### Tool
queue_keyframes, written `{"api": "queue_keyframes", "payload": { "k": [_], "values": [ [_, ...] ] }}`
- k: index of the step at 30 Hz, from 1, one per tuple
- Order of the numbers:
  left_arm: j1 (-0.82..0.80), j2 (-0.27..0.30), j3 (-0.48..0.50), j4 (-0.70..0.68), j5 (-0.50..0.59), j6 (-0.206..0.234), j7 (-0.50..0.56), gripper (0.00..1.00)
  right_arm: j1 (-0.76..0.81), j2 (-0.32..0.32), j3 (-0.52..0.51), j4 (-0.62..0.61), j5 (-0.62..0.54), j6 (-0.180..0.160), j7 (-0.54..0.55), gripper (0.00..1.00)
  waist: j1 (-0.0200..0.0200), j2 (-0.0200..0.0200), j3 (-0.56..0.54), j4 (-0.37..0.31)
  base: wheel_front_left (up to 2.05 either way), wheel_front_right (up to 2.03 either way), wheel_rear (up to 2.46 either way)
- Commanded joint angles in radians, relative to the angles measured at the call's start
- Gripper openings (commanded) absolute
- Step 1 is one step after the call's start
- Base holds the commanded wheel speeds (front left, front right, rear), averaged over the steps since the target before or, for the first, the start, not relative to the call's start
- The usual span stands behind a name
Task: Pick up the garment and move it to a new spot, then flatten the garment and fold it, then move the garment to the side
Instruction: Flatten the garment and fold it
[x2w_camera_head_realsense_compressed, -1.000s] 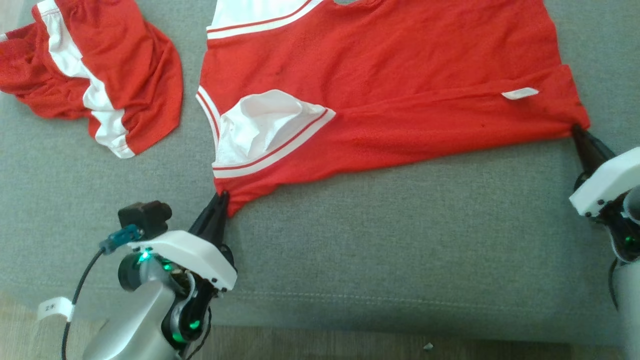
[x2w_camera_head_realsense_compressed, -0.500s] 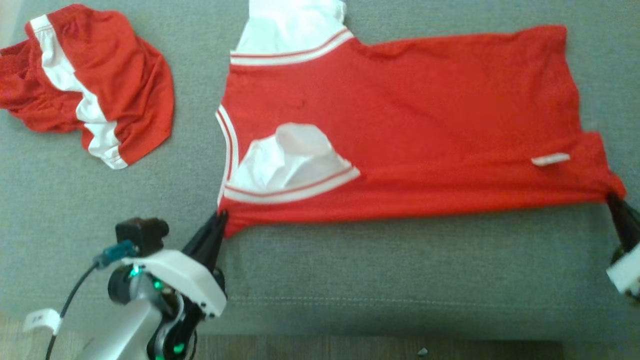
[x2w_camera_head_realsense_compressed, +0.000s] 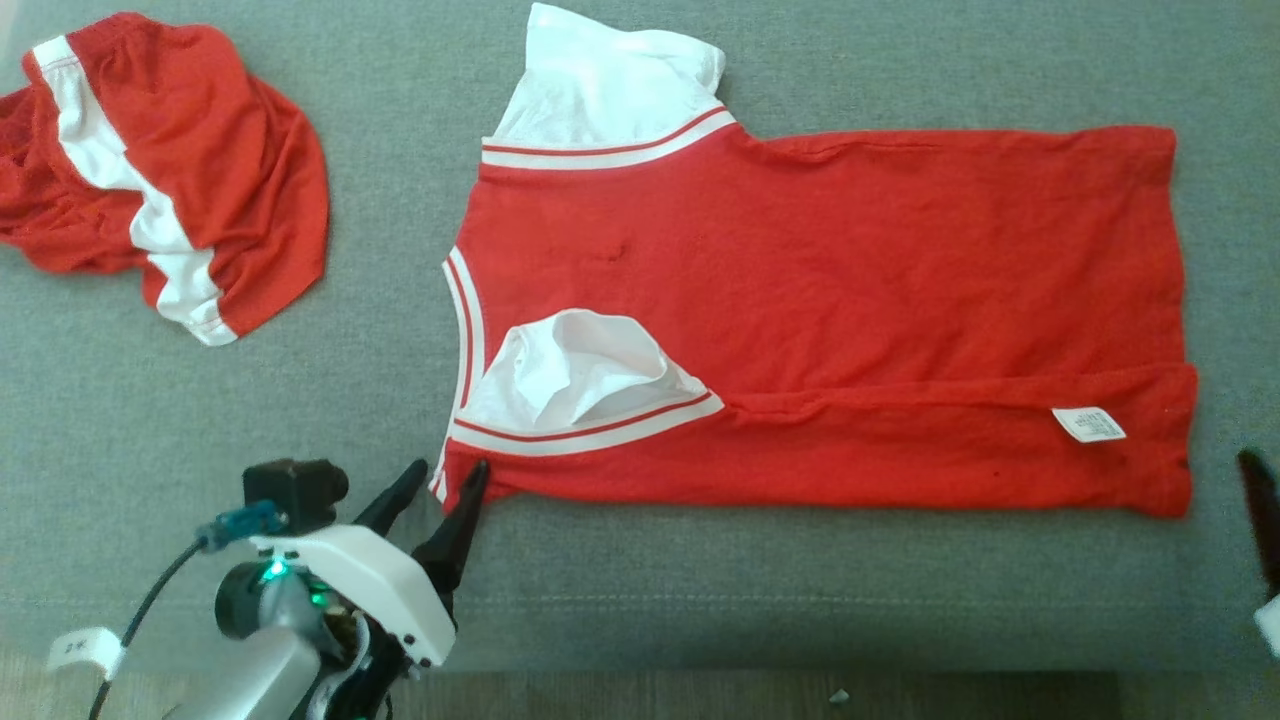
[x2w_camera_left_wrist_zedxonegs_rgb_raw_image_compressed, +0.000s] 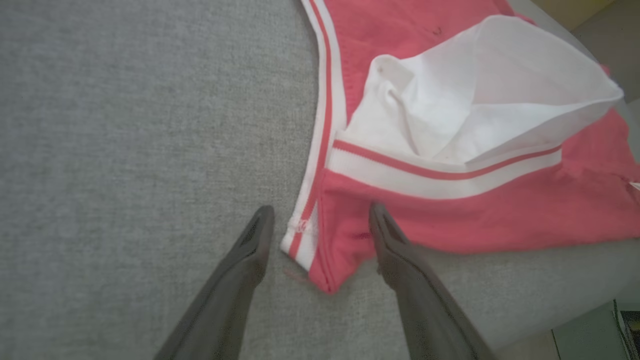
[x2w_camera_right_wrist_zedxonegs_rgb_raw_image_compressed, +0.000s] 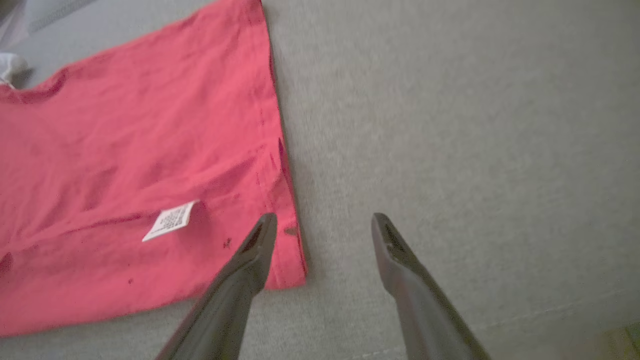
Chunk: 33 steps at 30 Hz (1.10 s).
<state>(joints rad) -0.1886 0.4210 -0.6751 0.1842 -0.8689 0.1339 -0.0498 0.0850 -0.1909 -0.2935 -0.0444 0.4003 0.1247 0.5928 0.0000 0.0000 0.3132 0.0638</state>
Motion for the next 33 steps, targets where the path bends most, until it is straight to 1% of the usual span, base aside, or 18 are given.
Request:
{"api": "queue_keyframes", "payload": {
  "k": [1, 5, 8, 10, 11, 13, 15, 19, 24, 29, 33],
  "values": [
    [-0.013, 0.046, 0.036, -0.045, -0.006, 0.016, 0.018, 1.0, -0.033, -0.024, 0.003, -0.077, -0.029, 0.006, -0.033, 1.0, 0.0, 0.0, -0.002, -0.004, 0.0, 0.0, 0.0],
    [-0.055, 0.09, 0.071, -0.164, 0.003, 0.047, 0.041, 1.0, -0.094, -0.018, 0.025, -0.15, -0.06, 0.006, -0.117, 1.0, 0.0, 0.0, 0.008, -0.016, 0.0, 0.0, 0.0],
    [-0.151, 0.125, 0.103, -0.245, 0.026, 0.063, 0.077, 1.0, -0.137, -0.007, 0.061, -0.162, -0.071, 0.006, -0.172, 1.0, 0.0, 0.0, 0.031, -0.019, 0.0, 0.0, 0.0],
    [-0.248, 0.14, 0.111, -0.267, 0.042, 0.058, 0.125, 1.0, -0.164, -0.002, 0.092, -0.158, -0.076, 0.006, -0.203, 1.0, 0.0, 0.0, 0.052, -0.022, 0.0, 0.0, 0.0],
    [-0.248, 0.14, 0.111, -0.267, 0.042, 0.058, 0.125, 1.0, -0.164, -0.002, 0.092, -0.158, -0.076, 0.006, -0.203, 1.0, 0.0, 0.0, 0.052, -0.022, 0.0, 0.0, 0.0],
    [-0.359, 0.145, 0.111, -0.249, 0.053, 0.042, 0.181, 1.0, -0.188, 0.0, 0.122, -0.147, -0.078, 0.006, -0.222, 1.0, 0.0, 0.0, 0.077, -0.029, 0.0, 0.0, 0.0],
    [-0.473, 0.134, 0.107, -0.199, 0.049, 0.015, 0.242, 1.0, -0.215, -0.003, 0.149, -0.138, -0.078, 0.006, -0.235, 1.0, 0.0, 0.0, 0.107, -0.039, 0.0, 0.0, 0.0],
    [-0.693, 0.099, 0.084, -0.048, 0.05, -0.039, 0.356, 1.0, -0.272, -0.014, 0.196, -0.122, -0.071, 0.006, -0.256, 1.0, 0.0, 0.0, 0.173, -0.069, 0.0, 0.0, 0.0],
    [-0.895, 0.064, 0.045, 0.149, 0.058, -0.107, 0.472, 1.0, -0.328, -0.016, 0.238, -0.088, -0.057, 0.006, -0.283, 1.0, 0.0, 0.0, 0.242, -0.116, 0.0, 0.0, 0.0],
    [-1.033, 0.051, 0.006, 0.309, 0.114, -0.142, 0.512, 1.0, -0.359, -0.015, 0.272, -0.054, -0.041, 0.006, -0.308, 1.0, 0.0, 0.0, 0.291, -0.157, 0.0, 0.0, 0.0],
    [-1.101, 0.034, -0.012, 0.412, 0.131, -0.16, 0.532, 1.0, -0.376, -0.015, 0.286, -0.033, -0.036, 0.006, -0.328, 1.0, 0.0, 0.0, 0.313, -0.181, 0.0, 0.0, 0.0]
  ]
}}
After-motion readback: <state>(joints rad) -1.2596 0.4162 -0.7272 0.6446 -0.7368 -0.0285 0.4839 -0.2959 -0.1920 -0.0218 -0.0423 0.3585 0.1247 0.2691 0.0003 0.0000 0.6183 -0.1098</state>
